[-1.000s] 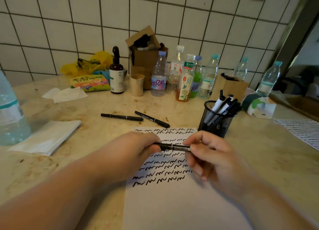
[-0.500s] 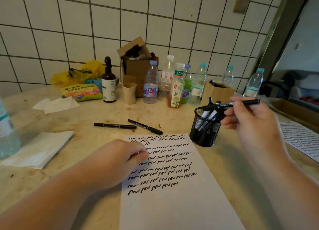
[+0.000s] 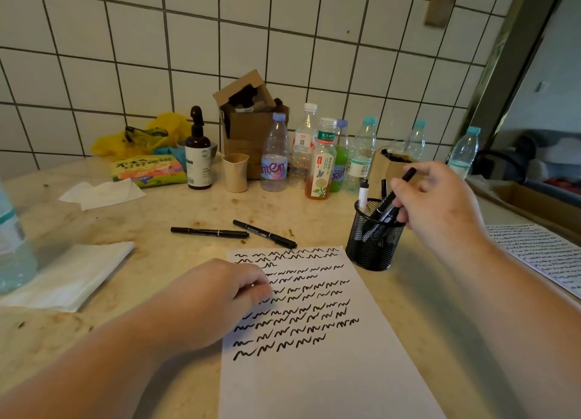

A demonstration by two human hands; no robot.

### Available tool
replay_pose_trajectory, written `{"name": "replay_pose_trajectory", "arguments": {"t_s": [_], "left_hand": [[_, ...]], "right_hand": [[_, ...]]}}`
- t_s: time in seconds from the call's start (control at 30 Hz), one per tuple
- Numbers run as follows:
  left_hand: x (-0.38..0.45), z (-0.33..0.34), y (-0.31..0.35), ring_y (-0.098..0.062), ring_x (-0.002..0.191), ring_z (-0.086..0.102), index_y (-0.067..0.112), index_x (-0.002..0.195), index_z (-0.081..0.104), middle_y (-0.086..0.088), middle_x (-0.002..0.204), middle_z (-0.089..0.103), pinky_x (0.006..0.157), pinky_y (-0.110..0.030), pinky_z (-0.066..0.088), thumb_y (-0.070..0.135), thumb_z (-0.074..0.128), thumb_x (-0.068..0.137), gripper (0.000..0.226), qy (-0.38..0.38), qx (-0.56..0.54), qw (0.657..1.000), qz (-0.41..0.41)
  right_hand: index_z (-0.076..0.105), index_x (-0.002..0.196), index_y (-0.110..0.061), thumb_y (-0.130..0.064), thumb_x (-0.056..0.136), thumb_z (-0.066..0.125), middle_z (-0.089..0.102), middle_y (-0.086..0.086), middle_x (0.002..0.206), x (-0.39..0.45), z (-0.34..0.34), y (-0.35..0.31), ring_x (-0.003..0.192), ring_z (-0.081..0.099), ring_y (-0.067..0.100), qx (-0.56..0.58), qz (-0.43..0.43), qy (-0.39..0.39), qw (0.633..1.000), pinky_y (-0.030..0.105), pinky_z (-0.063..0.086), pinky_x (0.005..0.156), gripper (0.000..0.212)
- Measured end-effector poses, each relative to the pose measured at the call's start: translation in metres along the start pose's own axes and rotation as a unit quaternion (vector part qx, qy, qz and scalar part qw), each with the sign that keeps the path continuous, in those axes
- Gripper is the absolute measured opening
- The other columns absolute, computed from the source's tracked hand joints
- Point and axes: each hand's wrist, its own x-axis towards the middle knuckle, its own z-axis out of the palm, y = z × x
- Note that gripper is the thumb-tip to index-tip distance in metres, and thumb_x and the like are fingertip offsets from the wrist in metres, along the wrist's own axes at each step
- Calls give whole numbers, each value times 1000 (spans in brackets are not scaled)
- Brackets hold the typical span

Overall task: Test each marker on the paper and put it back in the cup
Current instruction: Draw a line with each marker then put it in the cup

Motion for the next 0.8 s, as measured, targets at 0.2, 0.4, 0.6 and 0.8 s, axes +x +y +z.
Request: {"name": "replay_pose_trajectory", "arguments": {"t_s": [0.2,0.4,0.6,0.8], "left_hand": [[1,2,2,12,69,57,45,106,66,28,74,64,54,-14,38,52,49,97,20,-13,13,1000,6],[1,2,6,13,66,56,44,107,66,28,75,64,52,-14,38,50,49,98,20,-23,21,1000,3],[3,3,7,-1,75,63,43,108,65,23,88,69,70,-24,56,51,49,97,20,-38,27,999,2],[6,3,7,-4,69,63,39,104,66,13,82,70,68,-28,56,49,49,97,21,-36,48,998,9]], "right_hand": [[76,95,-29,-38,91,68,69,-11,84,2,5,-6,79,64,13,-107,-27,-9,994,25,47,60,12],[69,125,-23,-37,91,69,55,-4,100,3,13,-13,83,51,15,-238,-103,-4,966,25,32,59,37],[74,102,-19,-23,93,67,65,-6,93,-27,61,-38,79,56,-1,-157,-211,-149,953,15,46,70,12],[72,116,-22,-20,97,62,71,-2,115,-29,144,-46,101,61,13,-191,-134,-321,918,26,48,85,22]]}}
